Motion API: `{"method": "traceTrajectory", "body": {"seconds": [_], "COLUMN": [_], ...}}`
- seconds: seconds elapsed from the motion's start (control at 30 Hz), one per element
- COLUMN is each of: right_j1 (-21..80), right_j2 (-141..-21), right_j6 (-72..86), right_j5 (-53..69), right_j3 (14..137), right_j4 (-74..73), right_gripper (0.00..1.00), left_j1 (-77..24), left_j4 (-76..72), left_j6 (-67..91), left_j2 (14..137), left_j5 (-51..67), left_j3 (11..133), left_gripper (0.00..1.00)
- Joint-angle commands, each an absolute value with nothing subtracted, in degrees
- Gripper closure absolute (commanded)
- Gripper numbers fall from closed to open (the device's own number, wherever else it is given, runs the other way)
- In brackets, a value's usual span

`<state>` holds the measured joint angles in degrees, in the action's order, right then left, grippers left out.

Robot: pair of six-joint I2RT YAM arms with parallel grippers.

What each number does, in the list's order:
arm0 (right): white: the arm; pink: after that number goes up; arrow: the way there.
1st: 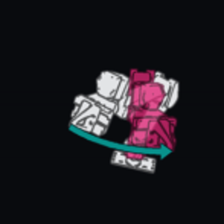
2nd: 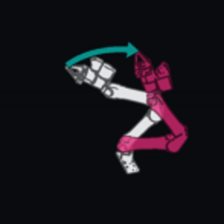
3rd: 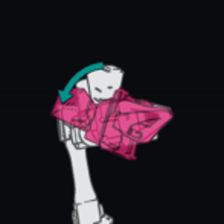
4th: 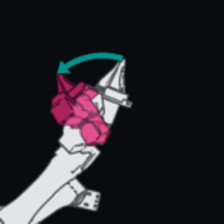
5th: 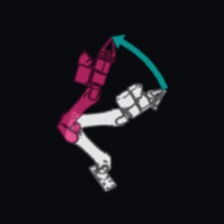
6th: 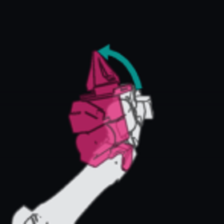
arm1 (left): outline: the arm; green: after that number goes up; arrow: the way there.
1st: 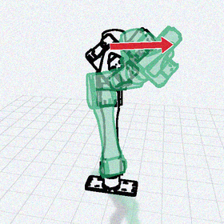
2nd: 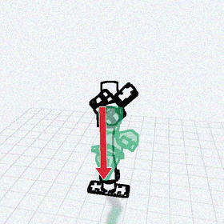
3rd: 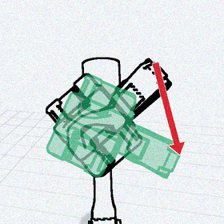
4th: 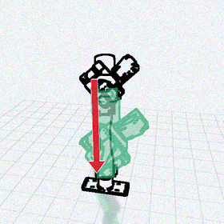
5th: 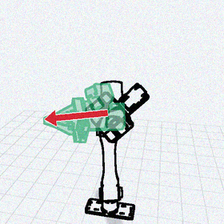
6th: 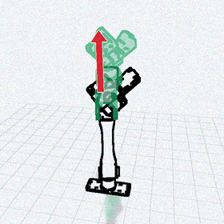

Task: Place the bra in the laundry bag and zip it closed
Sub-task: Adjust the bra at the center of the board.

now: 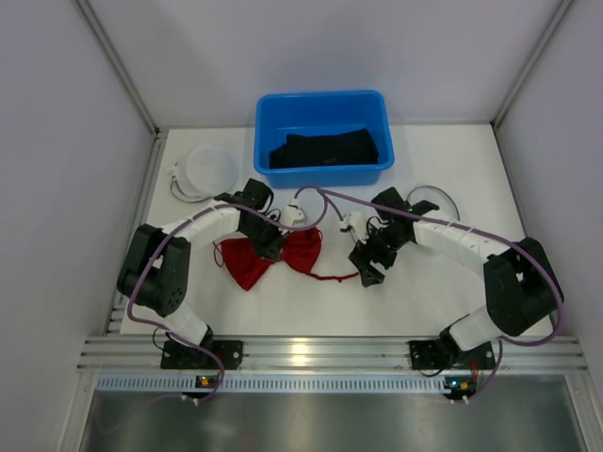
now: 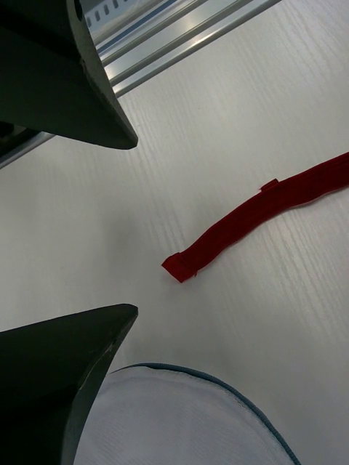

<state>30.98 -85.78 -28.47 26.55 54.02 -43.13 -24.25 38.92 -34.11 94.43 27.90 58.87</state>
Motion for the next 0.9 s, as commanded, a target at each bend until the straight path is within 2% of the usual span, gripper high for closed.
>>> {"method": "traceTrajectory", "body": {"seconds": [0.0, 0.23, 0.37, 0.7, 0.73, 0.77, 0.87], "right_j1": [32.0, 32.0, 32.6, 39.5, 40.0, 40.4, 41.1], "right_j2": [-86.0, -86.4, -86.6, -88.7, -89.4, -89.6, -89.9], "right_j6": [-29.3, -30.2, -31.1, -33.3, -33.3, -33.1, -33.0], "right_j5": [26.7, 26.5, 24.4, 17.9, 16.7, 16.4, 15.4], "right_j3": [55.1, 53.8, 52.8, 51.9, 52.0, 52.1, 53.3], "right_j4": [-43.4, -42.8, -41.7, -39.5, -38.8, -38.4, -38.1], "right_gripper": [0.12, 0.16, 0.18, 0.19, 0.18, 0.18, 0.19], "left_j1": [-24.5, -22.9, -17.4, -8.5, -8.5, -8.5, -8.4], "left_j4": [37.3, 38.2, 39.2, 40.8, 40.9, 40.9, 40.9], "left_j6": [-34.6, -32.3, -30.8, -33.0, -33.0, -32.7, -32.2], "left_j2": [92.6, 82.6, 79.1, 79.9, 80.2, 80.4, 80.4], "left_j5": [30.2, 29.0, 28.7, 27.3, 27.2, 26.9, 27.4], "left_j3": [60.6, 58.1, 56.3, 52.5, 52.4, 52.4, 52.4], "left_gripper": [1.0, 1.0, 1.0, 1.0, 0.95, 0.85, 0.72]}}
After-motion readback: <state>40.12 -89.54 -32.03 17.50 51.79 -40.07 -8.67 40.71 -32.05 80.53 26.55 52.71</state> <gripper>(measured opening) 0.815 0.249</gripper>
